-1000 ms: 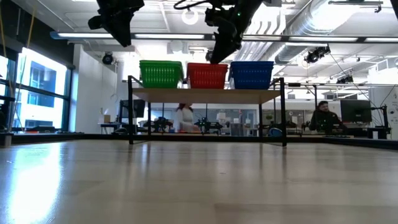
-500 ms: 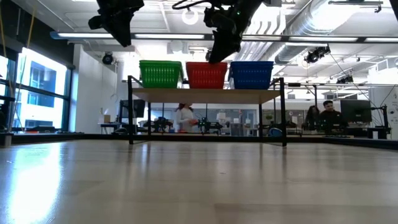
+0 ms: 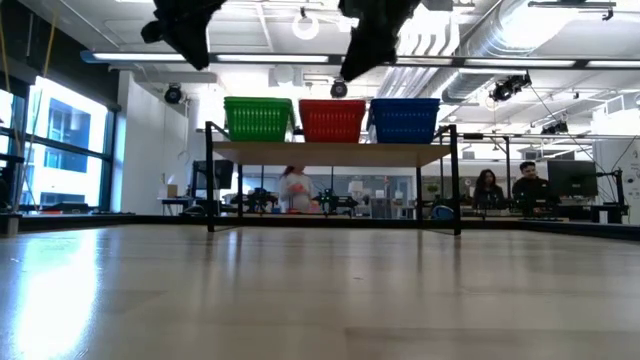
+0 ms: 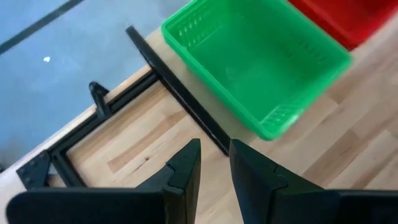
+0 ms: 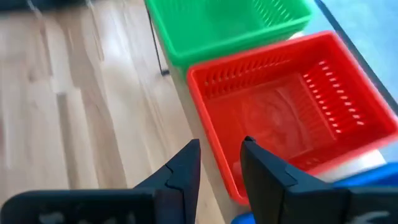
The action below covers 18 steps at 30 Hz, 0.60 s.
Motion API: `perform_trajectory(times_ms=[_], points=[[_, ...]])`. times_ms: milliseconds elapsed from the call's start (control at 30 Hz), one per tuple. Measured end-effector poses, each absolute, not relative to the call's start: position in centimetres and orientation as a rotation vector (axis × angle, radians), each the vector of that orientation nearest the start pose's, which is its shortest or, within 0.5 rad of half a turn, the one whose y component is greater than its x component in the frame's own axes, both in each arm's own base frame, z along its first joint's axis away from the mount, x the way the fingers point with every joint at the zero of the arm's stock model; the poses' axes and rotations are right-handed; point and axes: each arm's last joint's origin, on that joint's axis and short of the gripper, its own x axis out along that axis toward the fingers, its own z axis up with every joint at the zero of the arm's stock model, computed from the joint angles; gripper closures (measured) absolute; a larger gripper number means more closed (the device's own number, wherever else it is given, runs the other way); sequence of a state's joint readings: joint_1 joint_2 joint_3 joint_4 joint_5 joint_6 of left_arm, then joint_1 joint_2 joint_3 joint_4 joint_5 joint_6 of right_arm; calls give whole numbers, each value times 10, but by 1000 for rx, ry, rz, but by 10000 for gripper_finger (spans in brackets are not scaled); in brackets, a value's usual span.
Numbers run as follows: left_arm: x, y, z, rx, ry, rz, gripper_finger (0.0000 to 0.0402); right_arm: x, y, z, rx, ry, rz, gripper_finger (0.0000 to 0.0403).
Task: Stack baskets on shelf by color
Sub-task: Return to Home Position
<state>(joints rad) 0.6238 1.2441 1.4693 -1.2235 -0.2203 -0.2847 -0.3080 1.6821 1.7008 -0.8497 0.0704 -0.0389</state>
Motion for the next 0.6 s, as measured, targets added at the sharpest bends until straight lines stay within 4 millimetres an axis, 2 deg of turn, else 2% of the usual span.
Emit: perform_trajectory(times_ms=[233, 300, 400, 600], points=[[153, 97, 409, -358, 721, 841, 326, 319, -91, 391, 140, 720, -342, 302], [147, 88, 409, -339, 652, 819, 326, 315, -82, 398, 139, 692, -335, 302], [136, 76, 396, -314, 561, 777, 326, 308, -69, 409, 125, 650, -305, 302], [119, 59, 350, -305, 443, 666, 326, 295, -53, 434, 105, 503, -262, 302]])
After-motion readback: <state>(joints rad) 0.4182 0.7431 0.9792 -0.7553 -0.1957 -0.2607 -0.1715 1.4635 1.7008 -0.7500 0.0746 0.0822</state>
